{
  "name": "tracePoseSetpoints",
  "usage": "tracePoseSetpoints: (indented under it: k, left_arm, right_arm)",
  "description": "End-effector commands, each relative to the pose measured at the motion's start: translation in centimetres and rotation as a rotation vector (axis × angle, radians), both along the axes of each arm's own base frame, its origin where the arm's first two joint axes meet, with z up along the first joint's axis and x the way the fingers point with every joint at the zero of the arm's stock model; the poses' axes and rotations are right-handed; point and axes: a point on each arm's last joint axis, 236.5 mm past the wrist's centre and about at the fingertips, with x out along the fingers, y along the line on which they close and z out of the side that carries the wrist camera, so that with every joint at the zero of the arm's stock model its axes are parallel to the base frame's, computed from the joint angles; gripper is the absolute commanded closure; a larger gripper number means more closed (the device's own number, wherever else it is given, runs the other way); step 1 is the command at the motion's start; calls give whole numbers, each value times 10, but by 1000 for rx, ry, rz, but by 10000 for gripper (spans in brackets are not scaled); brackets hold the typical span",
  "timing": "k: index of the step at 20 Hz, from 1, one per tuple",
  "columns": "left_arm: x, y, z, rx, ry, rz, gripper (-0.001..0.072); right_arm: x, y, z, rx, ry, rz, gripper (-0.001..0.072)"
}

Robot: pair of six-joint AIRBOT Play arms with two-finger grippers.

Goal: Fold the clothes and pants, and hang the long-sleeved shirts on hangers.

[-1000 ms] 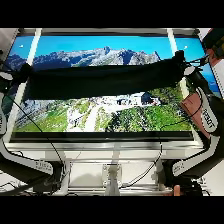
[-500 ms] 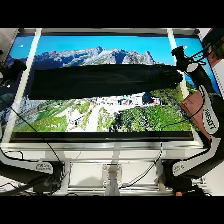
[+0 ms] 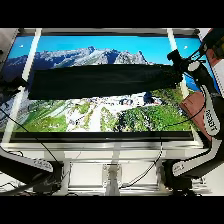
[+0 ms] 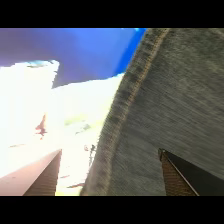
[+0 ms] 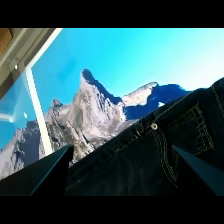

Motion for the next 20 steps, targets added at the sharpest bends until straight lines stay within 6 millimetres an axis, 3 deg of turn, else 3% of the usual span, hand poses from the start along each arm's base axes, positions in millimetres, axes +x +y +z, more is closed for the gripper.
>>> tracePoseSetpoints:
  k: [1, 4, 7, 11, 15, 18, 20]
  left_arm:
    - [-8, 4, -28, -42, 151, -99, 4]
    - [-25, -3, -59, -156, 284, -169, 4]
    - [-22, -4, -75, -244, 255, -152, 4]
    - [-6, -14, -63, -402, 114, -146, 5]
    - [-8, -36, -61, -398, 122, -275, 16]
    - [0, -52, -61, -369, 110, -349, 225]
    - [7, -62, -62, -353, 102, -382, 246]
  right_arm:
    - [-8, 8, -10, 1, 52, 39, 34]
    - [-13, 16, -15, 33, 87, 57, 34]
    - [-17, 21, -18, 57, 107, 68, 35]
    - [-17, 22, -19, 58, 109, 69, 35]
    - [-17, 22, -19, 59, 110, 70, 35]
    - [-19, 25, -21, 68, 122, 77, 35]
    - [-20, 26, -22, 70, 129, 81, 35]
